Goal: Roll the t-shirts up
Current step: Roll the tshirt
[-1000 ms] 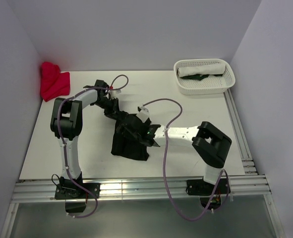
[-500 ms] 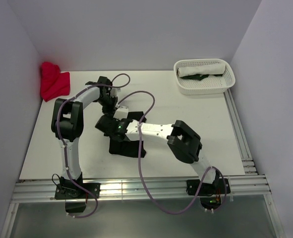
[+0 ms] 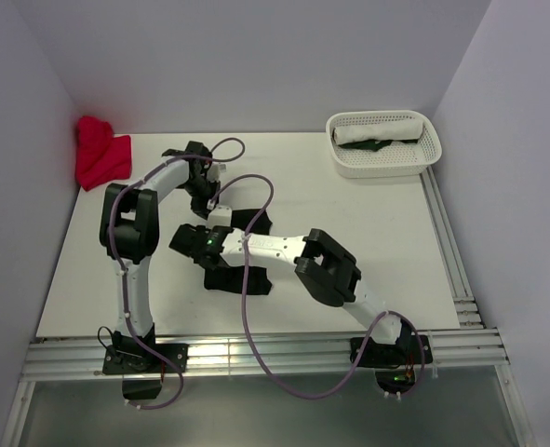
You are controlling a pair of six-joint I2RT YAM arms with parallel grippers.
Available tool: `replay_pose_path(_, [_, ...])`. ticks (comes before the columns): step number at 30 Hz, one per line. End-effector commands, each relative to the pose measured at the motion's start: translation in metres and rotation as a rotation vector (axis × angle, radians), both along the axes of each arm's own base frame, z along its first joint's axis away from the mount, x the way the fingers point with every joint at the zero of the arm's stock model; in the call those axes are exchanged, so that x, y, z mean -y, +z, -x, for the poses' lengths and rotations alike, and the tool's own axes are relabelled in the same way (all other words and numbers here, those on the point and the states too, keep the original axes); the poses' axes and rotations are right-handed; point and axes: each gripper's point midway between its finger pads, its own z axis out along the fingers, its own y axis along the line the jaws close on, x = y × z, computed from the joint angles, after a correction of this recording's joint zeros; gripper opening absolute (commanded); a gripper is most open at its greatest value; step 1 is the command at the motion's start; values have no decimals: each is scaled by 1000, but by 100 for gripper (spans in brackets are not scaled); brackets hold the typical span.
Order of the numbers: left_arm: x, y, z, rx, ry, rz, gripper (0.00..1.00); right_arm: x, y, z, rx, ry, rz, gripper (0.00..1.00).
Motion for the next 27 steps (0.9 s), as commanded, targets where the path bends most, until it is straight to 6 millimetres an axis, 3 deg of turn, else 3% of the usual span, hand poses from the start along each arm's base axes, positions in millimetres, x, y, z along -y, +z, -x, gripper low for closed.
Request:
replay_pose_path(1, [-1,0,-3,-5,-8,-26,3,8,-11,11,-17,2,49,61])
replay_pose_path(4, [2,1,-4,-11,-12,-15,11,8,-20,17,-43,15,45,56])
replay_pose_path(6, [4,2,-5,-13,-14,-5,17,8,-26,21,-62,26,42,44])
replay_pose_path(8, [6,6,-7,-12,-18,8,23,7,-31,25,-74,33,27,39])
replay_pose_path(9, [8,7,-8,-13,-21,22,28,3,-31,25,-75,37,2,30])
replay_pose_path(11, [10,15,-14,0,-26,48,35,0,-24,25,-71,38,-43,26])
replay_pose_path(12, [11,20,-16,7,-26,66,45,8,-32,29,-84,38,-39,22])
replay_pose_path(14, [15,35,-25,36,-35,126,54,-8,-10,26,-59,51,-186,17])
replay_pose_path(15, [16,42,-27,44,-36,148,61,6,-26,33,-79,53,-181,17])
replay_pose_path(16, [20,55,-34,70,-42,191,64,-7,-15,27,-63,59,-291,17])
replay_pose_path(18, [18,71,-38,91,-44,236,71,5,-15,32,-68,64,-358,14])
replay_pose_path(19, [19,80,-41,106,-47,263,72,-2,-5,26,-52,64,-449,13])
replay_pose_path(20, [18,89,-41,112,-52,300,74,8,-8,30,-56,58,-469,13])
replay_pose_path(21, [18,94,-40,117,-57,320,75,2,1,27,-38,63,-540,13])
replay_pose_path(23, [17,102,-35,125,-77,362,75,13,-6,31,-68,53,-596,13])
replay_pose_path(25, [14,95,-26,102,-79,384,75,7,6,27,-54,46,-725,13])
replay_pose_path(26, [14,96,-21,103,-90,404,75,17,-5,33,-84,44,-740,13])
replay_pose_path(27, [13,94,-19,102,-91,418,75,11,6,29,-60,53,-824,13])
